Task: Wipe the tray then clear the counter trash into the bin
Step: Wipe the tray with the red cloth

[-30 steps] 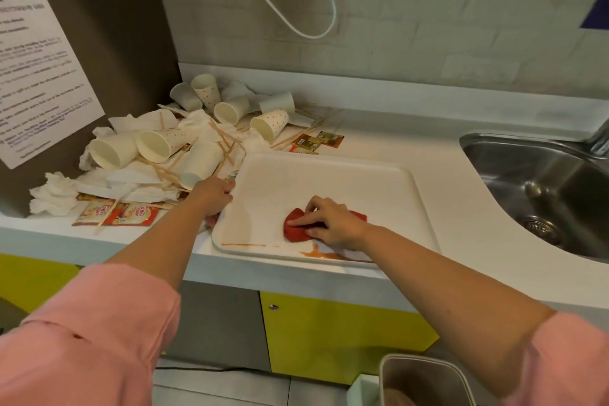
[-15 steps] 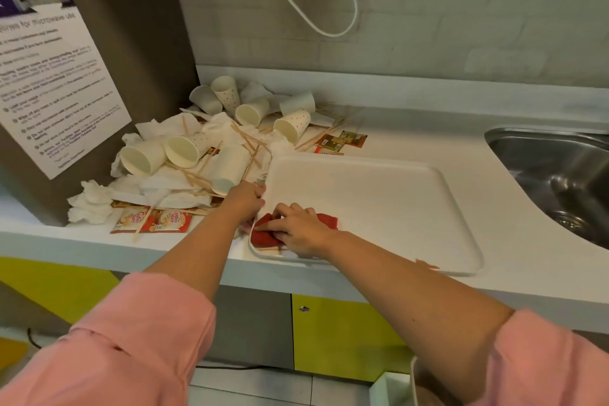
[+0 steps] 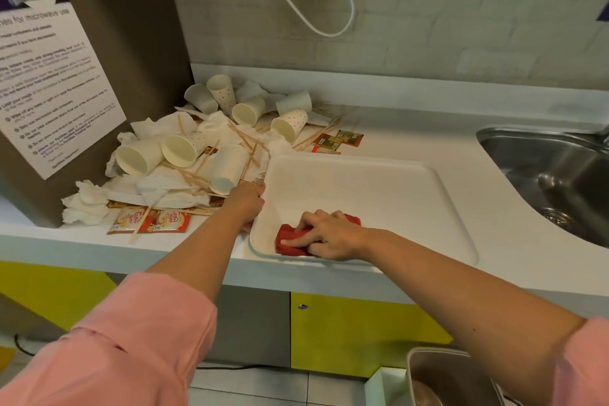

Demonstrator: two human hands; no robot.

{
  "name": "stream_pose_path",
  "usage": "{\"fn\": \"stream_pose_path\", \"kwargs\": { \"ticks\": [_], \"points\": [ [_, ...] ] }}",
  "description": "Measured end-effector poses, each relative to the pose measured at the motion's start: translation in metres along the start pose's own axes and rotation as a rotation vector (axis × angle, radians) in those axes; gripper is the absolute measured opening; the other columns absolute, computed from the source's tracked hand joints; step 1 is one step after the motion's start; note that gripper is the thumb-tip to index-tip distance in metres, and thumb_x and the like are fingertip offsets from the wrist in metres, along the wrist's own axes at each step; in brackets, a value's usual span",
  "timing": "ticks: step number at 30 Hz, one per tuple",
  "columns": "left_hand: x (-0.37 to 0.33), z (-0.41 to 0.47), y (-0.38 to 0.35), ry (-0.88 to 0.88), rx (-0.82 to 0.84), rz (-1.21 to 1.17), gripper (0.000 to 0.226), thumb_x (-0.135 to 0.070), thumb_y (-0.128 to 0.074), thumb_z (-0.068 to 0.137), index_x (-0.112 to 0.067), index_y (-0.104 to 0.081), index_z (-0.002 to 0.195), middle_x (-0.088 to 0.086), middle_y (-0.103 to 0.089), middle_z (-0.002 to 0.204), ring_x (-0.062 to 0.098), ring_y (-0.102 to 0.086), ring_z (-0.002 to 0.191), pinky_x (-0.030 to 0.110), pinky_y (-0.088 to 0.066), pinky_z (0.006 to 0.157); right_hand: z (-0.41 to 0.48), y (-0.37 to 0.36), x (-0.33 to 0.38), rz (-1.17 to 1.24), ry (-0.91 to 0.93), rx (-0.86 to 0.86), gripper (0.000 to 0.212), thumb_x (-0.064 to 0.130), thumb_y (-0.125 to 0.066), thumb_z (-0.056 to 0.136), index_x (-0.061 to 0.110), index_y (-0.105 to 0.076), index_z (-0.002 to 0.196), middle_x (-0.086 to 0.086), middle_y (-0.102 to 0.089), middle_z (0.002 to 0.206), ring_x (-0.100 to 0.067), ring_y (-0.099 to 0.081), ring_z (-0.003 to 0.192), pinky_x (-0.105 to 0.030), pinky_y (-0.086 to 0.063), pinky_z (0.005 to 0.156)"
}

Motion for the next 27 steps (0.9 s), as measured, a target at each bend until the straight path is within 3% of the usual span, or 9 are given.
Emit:
{"fn": "stream_pose_path", "kwargs": {
  "ticks": [5, 11, 14, 18, 21, 27],
  "points": [
    [-0.001, 0.002, -0.001, -0.036, 0.007, 0.072, 0.044, -0.007, -0.037, 0.098, -0.006, -0.037, 0.142, 0.023, -0.037, 0.144, 0.039, -0.047, 0.121, 0.045, -0.048, 0.095, -0.025, 0.004, -0.016, -0.041, -0.071, 0.134, 0.048, 0.023, -0.027, 0.098, 0.045, -0.039, 0.139, 0.009, -0.029, 0.151, -0.014, -0.026, 0.136, -0.043, -0.014, 0.113],
    [0.004, 0.007, -0.003, 0.034, -0.029, -0.08, 0.044, -0.006, -0.042, 0.096, -0.008, -0.042, 0.139, 0.019, -0.047, 0.138, 0.037, -0.053, 0.12, 0.036, -0.05, 0.089, -0.058, 0.011, -0.047, -0.054, -0.178, 0.242, 0.053, 0.016, -0.026, 0.097, 0.046, -0.034, 0.14, 0.016, -0.016, 0.156, -0.016, -0.012, 0.144, -0.046, -0.013, 0.114],
    [0.005, 0.008, -0.002, 0.036, -0.018, -0.094, 0.043, -0.007, -0.043, 0.096, -0.008, -0.043, 0.139, 0.019, -0.05, 0.135, 0.037, -0.055, 0.117, 0.038, -0.053, 0.088, -0.073, 0.01, -0.064, -0.06, -0.242, 0.229, 0.055, 0.015, -0.026, 0.096, 0.048, -0.036, 0.138, 0.019, -0.018, 0.155, -0.018, -0.017, 0.14, -0.044, -0.014, 0.111],
    [0.004, 0.008, -0.001, 0.02, -0.026, -0.046, 0.043, -0.009, -0.043, 0.096, -0.007, -0.043, 0.139, 0.019, -0.05, 0.135, 0.036, -0.055, 0.118, 0.039, -0.052, 0.091, -0.089, 0.011, -0.081, 0.17, -0.316, 0.11, 0.052, 0.005, -0.033, 0.092, 0.034, -0.056, 0.129, 0.009, -0.029, 0.153, -0.018, -0.026, 0.138, -0.032, -0.017, 0.115],
    [0.004, 0.008, -0.003, 0.015, -0.034, -0.047, 0.042, -0.008, -0.044, 0.096, -0.006, -0.044, 0.138, 0.02, -0.051, 0.133, 0.037, -0.057, 0.115, 0.035, -0.053, 0.078, -0.102, 0.012, -0.088, 0.235, -0.34, 0.038, 0.043, 0.005, -0.038, 0.094, 0.026, -0.064, 0.122, 0.0, -0.036, 0.141, -0.019, -0.039, 0.126, -0.026, -0.028, 0.107],
    [0.009, 0.01, -0.004, 0.005, -0.045, -0.07, 0.044, -0.009, -0.044, 0.096, -0.009, -0.042, 0.139, 0.02, -0.049, 0.136, 0.039, -0.056, 0.115, 0.04, -0.053, 0.086, -0.121, 0.012, -0.103, 0.085, -0.368, 0.011, 0.036, 0.017, -0.048, 0.095, 0.035, -0.06, 0.123, -0.003, -0.042, 0.128, -0.022, -0.043, 0.117, -0.037, -0.033, 0.106]
  ]
}}
Point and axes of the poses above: each hand's wrist, its own z-axis towards the middle knuckle, its own y-axis out of the back of the hand, x = y × z, the point moved 4 cm from there along z, towards the middle knuckle
